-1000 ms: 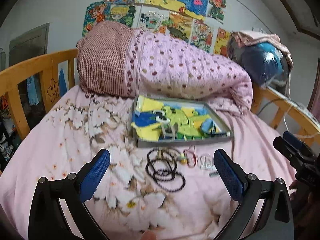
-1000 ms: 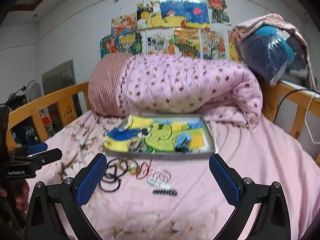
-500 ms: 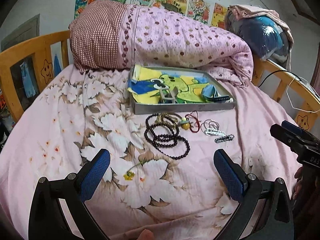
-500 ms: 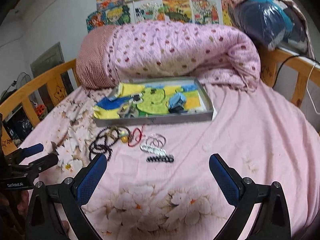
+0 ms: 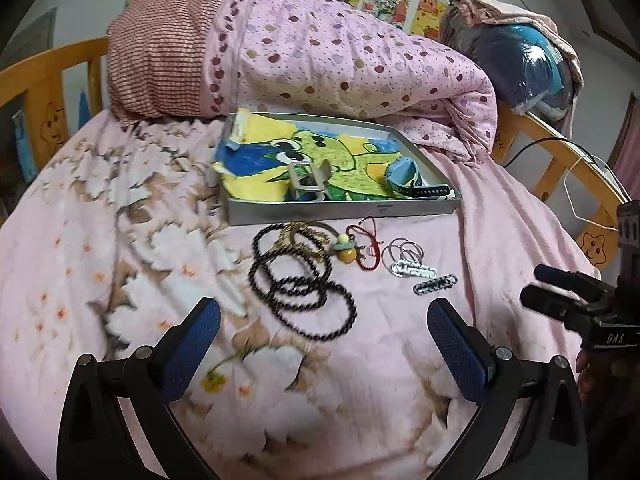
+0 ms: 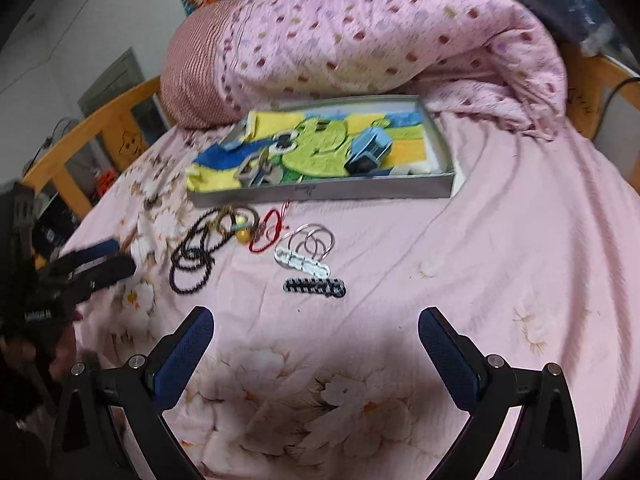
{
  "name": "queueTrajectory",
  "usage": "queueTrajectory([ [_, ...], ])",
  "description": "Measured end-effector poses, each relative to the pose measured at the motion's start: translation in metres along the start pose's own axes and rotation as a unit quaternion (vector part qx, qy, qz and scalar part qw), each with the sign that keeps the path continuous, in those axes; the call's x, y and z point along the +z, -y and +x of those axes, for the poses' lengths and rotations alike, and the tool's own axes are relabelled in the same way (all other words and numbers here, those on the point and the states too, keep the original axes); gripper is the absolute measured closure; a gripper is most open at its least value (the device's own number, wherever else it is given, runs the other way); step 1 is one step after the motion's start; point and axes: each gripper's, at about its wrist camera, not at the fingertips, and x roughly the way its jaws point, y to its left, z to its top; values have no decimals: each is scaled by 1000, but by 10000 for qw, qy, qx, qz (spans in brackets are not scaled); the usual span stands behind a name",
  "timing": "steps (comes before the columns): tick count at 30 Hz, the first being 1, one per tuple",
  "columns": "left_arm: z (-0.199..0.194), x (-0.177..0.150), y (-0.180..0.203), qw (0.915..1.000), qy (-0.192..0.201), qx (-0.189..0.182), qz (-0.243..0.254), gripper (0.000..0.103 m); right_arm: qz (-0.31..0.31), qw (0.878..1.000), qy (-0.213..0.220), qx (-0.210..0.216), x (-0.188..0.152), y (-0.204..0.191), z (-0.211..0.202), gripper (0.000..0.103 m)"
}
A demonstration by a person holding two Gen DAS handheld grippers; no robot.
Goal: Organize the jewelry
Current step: 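Lift both tools away from the tray back over the jewelry, then grasp the black bead bracelets with the left gripper while the right gripper grasps the striped clip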
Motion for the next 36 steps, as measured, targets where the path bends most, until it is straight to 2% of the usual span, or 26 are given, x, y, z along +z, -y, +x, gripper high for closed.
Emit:
queueTrajectory([
  [4,17,6,4,9997,-103,-108,202,3,-519,9984,-195,99,3,2,21,0],
  [6,27,9,7,9991,-201,-219,308,10,-729,9969,-241,170,6,3,33,0],
  [8,38,11,9,9984,-295,-248,413,12,-946,9948,-242,275,10,6,42,2],
  [10,46,12,10,9978,-384,-280,458,13,-1099,9930,-229,365,13,8,49,10],
  [12,56,12,9,9973,-514,-286,444,23,-1224,9912,-234,452,14,8,57,14],
  [13,60,12,8,9970,-583,-268,431,24,-1249,9906,-249,491,14,8,60,18],
  [15,68,11,5,9967,-673,-185,409,25,-1302,9887,-327,663,12,6,69,27],
  [19,76,7,0,9964,-791,-83,300,25,-1513,9849,-495,675,8,0,83,44],
  [21,80,5,-1,9956,-889,-33,287,40,-1543,9845,-508,656,6,-1,85,45],
  [23,84,2,-1,9949,-954,60,325,46,-1545,9847,-502,636,7,-1,85,52],
  [25,84,1,1,9947,-950,106,375,49,-1538,9849,-515,611,8,0,85,66],
  [28,84,-1,3,9942,-956,204,437,60,-1531,9848,-539,616,8,-1,85,75],
  [30,85,-3,5,9935,-998,251,485,76,-1591,9834,-574,652,7,-3,84,76],
  [32,88,-7,6,9922,-1115,274,474,90,-1693,9813,-631,664,5,-7,84,82],
  [36,84,-11,7,9926,-1078,324,461,98,-1785,9794,-638,691,3,-12,82,87],
])
